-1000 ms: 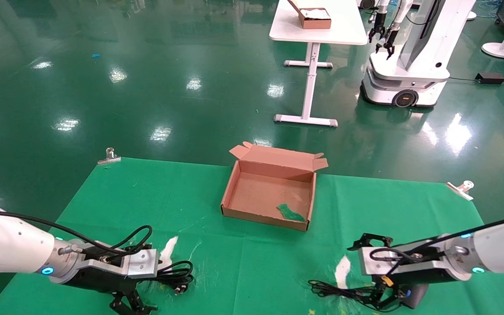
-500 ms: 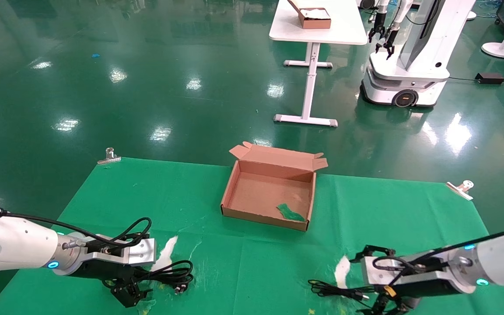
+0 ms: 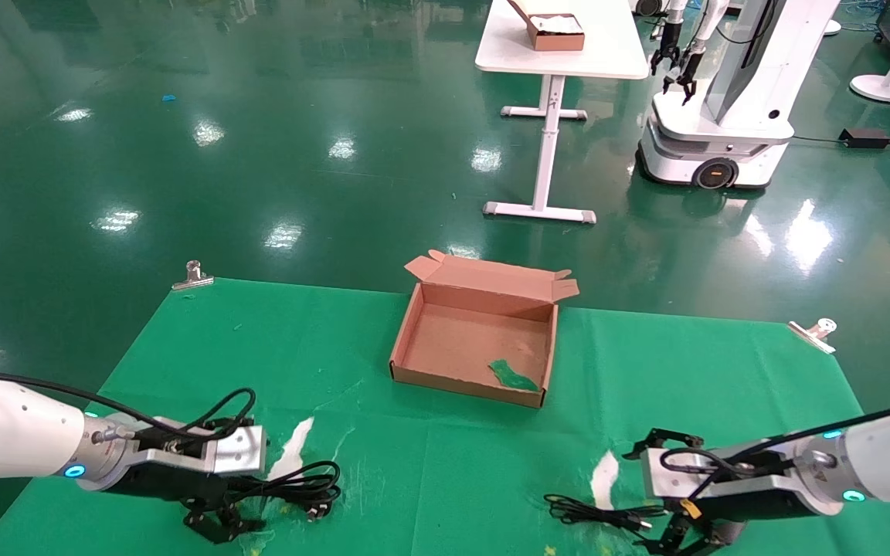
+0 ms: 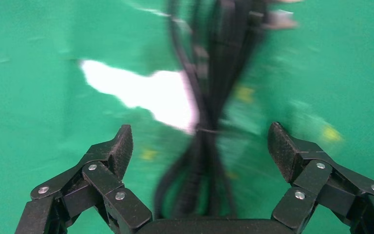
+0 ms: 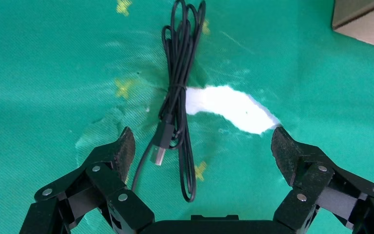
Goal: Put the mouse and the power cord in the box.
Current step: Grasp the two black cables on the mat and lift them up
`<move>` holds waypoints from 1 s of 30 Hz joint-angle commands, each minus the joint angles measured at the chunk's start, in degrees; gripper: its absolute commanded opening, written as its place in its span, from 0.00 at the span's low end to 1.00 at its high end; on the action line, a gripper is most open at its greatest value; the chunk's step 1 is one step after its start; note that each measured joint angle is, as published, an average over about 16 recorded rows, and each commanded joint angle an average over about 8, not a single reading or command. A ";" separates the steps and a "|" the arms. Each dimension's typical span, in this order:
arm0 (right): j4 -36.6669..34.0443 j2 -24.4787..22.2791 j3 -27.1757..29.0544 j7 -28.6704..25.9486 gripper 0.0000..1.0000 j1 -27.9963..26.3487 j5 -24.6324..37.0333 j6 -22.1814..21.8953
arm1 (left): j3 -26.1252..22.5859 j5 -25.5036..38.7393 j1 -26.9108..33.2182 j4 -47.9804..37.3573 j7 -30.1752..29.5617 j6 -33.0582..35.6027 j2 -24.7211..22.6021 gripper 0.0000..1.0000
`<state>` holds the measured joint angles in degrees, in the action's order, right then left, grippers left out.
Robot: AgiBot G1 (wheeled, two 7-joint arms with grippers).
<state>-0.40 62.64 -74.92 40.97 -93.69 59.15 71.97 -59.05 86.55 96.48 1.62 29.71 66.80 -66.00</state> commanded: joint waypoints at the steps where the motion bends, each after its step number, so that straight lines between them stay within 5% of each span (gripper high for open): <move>1: -0.02 -0.07 -0.02 -0.06 0.04 0.07 0.02 -0.14 | -0.37 0.48 0.19 -0.06 0.40 0.77 0.00 0.51; 4: -0.04 -0.12 -0.02 -0.07 0.00 0.14 0.04 -0.22 | -0.65 0.83 0.42 -0.10 0.50 1.32 -0.11 0.14; 6: -0.04 -0.14 -0.03 -0.07 0.00 0.16 0.06 -0.24 | -0.73 1.00 0.45 -0.06 0.50 1.47 -0.13 0.00; 30: 0.01 -0.07 -0.01 -0.07 0.00 0.04 0.04 -0.09 | -0.27 0.47 0.03 0.04 0.33 0.53 0.07 0.00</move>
<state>-0.38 62.57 -74.93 40.90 -93.65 59.19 71.88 -59.33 87.02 96.52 1.67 30.04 67.33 -65.94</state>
